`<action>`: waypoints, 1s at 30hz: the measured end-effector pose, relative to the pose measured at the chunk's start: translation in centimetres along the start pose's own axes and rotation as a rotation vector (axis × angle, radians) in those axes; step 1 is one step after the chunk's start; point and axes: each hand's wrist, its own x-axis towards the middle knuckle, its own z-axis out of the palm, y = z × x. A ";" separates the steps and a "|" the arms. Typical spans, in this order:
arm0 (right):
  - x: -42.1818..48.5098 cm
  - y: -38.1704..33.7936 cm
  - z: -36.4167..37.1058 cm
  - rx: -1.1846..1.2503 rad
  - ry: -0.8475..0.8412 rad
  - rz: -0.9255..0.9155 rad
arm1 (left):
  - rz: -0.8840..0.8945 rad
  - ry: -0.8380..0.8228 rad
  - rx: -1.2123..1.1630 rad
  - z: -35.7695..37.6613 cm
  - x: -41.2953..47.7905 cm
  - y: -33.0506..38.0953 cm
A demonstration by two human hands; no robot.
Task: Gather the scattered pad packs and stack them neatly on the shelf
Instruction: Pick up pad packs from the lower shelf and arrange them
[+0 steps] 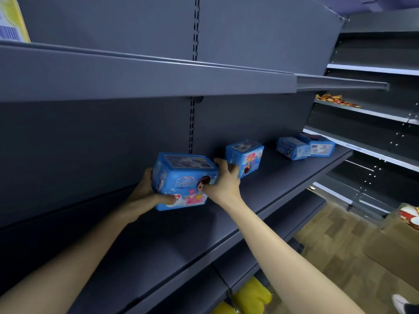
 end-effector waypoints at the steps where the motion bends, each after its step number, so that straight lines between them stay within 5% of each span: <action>1: 0.0 0.2 -0.1 0.062 -0.061 -0.012 | -0.020 -0.030 -0.033 -0.3 0.0 -0.3; 4: 0.0 0.5 0.2 0.169 -0.195 -0.063 | -0.077 -0.107 -0.091 -0.7 0.0 -1.1; 9: 0.1 0.3 0.8 0.056 -0.095 -0.121 | -0.080 -0.202 0.047 -0.8 -0.4 -0.7; 14: 0.1 0.3 1.2 0.016 -0.034 -0.126 | -0.025 -0.072 0.484 -1.6 0.7 -0.3; 23: -0.3 -0.2 3.3 -0.070 0.029 -0.099 | 0.031 0.170 0.577 -0.1 0.1 1.4; 30: -0.4 -0.4 4.0 -0.160 -0.004 -0.047 | 0.023 0.152 0.639 0.2 0.0 0.3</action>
